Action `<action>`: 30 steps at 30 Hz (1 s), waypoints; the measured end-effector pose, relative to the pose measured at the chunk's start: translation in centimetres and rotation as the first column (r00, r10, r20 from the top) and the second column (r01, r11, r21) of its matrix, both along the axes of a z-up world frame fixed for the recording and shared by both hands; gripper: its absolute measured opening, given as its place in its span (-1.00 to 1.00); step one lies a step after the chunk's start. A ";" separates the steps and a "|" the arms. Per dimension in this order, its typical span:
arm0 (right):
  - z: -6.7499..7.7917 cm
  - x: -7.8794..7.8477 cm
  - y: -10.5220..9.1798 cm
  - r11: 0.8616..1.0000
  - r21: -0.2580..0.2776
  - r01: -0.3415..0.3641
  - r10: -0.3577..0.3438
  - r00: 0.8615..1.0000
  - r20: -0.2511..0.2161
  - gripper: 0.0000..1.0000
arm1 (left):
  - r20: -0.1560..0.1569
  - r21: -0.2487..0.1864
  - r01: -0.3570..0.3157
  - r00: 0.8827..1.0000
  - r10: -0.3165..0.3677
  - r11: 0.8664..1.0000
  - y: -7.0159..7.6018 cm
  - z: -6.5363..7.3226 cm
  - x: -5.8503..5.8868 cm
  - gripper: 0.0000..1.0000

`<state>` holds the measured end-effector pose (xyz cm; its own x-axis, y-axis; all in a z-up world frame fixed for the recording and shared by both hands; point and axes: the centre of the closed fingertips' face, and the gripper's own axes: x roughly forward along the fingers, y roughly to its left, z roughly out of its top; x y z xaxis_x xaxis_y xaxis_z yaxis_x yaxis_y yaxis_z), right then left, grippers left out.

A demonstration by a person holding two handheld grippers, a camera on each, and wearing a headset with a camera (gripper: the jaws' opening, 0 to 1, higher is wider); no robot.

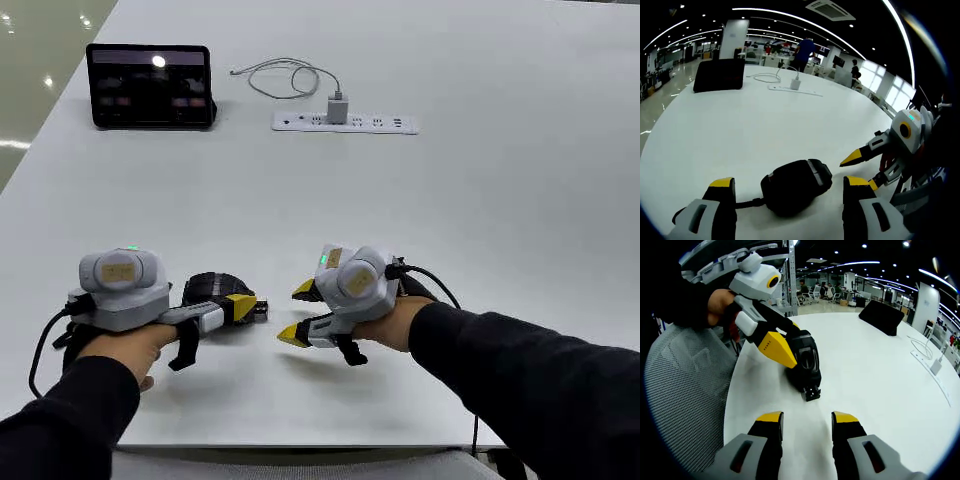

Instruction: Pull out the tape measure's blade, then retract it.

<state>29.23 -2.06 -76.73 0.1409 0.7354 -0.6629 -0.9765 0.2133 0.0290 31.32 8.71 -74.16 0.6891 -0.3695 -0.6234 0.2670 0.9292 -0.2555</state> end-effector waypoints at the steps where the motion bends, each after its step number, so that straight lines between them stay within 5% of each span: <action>1: 0.1 0.0 -0.1 1.000 0.005 0.009 -0.009 1.000 0.001 -0.32 | -0.001 -0.007 0.003 1.000 -0.003 1.000 0.1 0.1 -0.1 0.72; 3: 0.7 -0.2 -0.2 0.999 0.021 0.029 -0.030 1.000 0.010 -0.31 | -0.002 -0.013 0.009 1.000 -0.009 1.000 0.4 0.2 -0.3 0.75; 6: 1.3 -0.5 -0.5 0.999 0.035 0.041 -0.041 0.999 0.020 -0.26 | -0.045 0.002 0.038 0.998 -0.038 0.999 0.8 -0.3 -1.0 0.97; 10: 1.6 -0.7 -1.3 0.998 0.036 0.054 -0.054 0.998 0.018 -0.17 | 0.001 0.008 0.107 0.994 -0.107 0.994 0.5 0.6 -1.3 1.00; 15: 2.1 -0.5 -2.3 0.996 0.039 0.075 -0.076 0.997 0.020 -0.11 | -0.021 0.029 0.156 0.988 -0.156 0.987 1.4 0.4 -1.8 1.00; 19: 2.4 -0.2 -3.4 0.994 0.046 0.103 -0.103 0.994 0.019 -0.06 | 0.012 0.032 0.213 0.977 -0.213 0.977 1.6 0.8 -2.1 1.00; 21: 2.6 0.0 -4.3 0.990 0.053 0.129 -0.131 0.991 0.018 -0.01 | 0.048 0.051 0.243 0.968 -0.246 0.969 1.9 1.2 -2.1 1.00; 30: 2.2 0.1 -9.3 0.974 0.048 0.220 -0.220 0.975 0.014 0.13 | 0.059 0.073 0.307 0.949 -0.311 0.949 2.7 1.1 -3.2 1.00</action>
